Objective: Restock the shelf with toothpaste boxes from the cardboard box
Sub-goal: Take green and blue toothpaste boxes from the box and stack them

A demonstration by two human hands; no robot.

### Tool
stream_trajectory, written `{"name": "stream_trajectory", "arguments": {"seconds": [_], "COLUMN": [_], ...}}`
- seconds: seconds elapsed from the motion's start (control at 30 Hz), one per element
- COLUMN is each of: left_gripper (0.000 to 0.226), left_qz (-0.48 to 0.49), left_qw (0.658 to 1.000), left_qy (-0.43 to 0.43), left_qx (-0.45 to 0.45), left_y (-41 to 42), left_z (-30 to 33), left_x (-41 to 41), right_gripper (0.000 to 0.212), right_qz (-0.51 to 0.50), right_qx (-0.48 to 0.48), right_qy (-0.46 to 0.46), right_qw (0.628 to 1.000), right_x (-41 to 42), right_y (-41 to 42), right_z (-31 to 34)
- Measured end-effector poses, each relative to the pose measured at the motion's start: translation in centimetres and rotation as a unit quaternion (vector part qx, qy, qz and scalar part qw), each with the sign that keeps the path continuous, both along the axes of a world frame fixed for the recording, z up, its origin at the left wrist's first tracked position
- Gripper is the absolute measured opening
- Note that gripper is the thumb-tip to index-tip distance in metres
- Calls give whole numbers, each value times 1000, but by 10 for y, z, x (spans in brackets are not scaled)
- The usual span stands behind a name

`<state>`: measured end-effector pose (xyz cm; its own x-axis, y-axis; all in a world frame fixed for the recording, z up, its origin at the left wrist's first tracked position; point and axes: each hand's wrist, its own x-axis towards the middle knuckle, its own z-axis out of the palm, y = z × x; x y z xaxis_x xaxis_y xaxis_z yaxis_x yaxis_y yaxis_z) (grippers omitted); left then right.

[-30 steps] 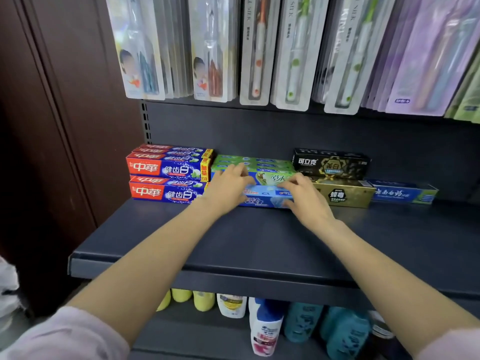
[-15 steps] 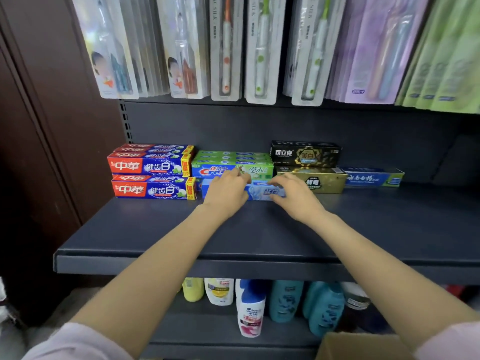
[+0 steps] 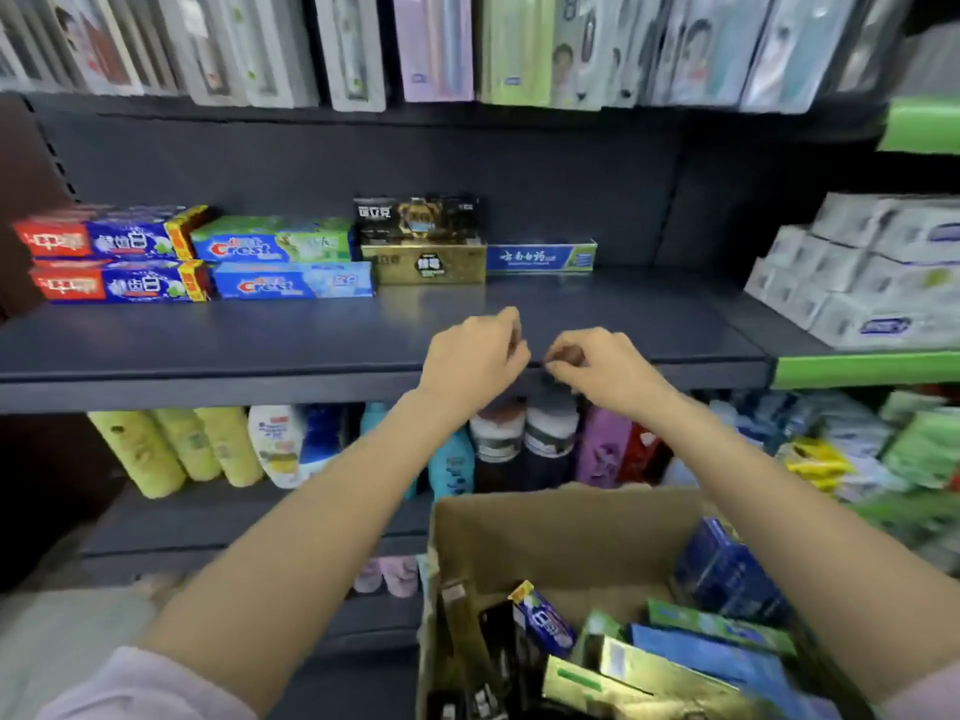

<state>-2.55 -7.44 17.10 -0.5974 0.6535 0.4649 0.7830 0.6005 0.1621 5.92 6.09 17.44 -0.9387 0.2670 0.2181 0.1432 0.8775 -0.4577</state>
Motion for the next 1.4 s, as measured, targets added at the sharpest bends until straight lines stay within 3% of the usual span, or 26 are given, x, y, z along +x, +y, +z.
{"name": "stream_trajectory", "arguments": {"seconds": [0.23,0.53,0.67,0.77,0.8,0.9,1.03,1.1,1.17,1.33,1.4], "left_gripper": [27,32,35,45,50,63,71,55,46,63,69], "left_qz": [-15,33,41,-2,-27,-99,-136,-124,-94,-12,38], "left_qw": [986,890,857,849,847,838,814,835,857,889,898], "left_qy": [-108,-348,-382,-351,-333,-275,-211,-181,-146,-92,-120], "left_qx": [-126,-293,-343,-394,-412,-461,-524,-504,-485,-449,-421], "left_y": [49,71,70,75,78,85,90,93,95,97,94], "left_z": [-73,-225,-291,-328,-338,-354,-368,-369,-365,-328,-306], "left_x": [81,85,73,63,60,56,62,67,68,71,76], "right_gripper": [21,26,42,64,63,38,40,48,43,33,33], "right_qz": [23,10,-3,-7,-16,-48,-116,-161,-181,-152,-137], "right_qx": [14,-55,-95,-184,-211,-308,-355,-385,-381,-366,-369], "right_qy": [-157,-307,-401,-478,-484,-456,-359,-273,-199,-76,-47], "right_qw": [987,950,911,859,849,833,856,867,884,915,918], "right_x": [77,83,72,62,59,55,56,57,59,78,88], "right_y": [49,76,76,78,80,85,102,110,111,103,103], "right_z": [-79,-230,-292,-327,-336,-347,-337,-327,-316,-280,-264]}}
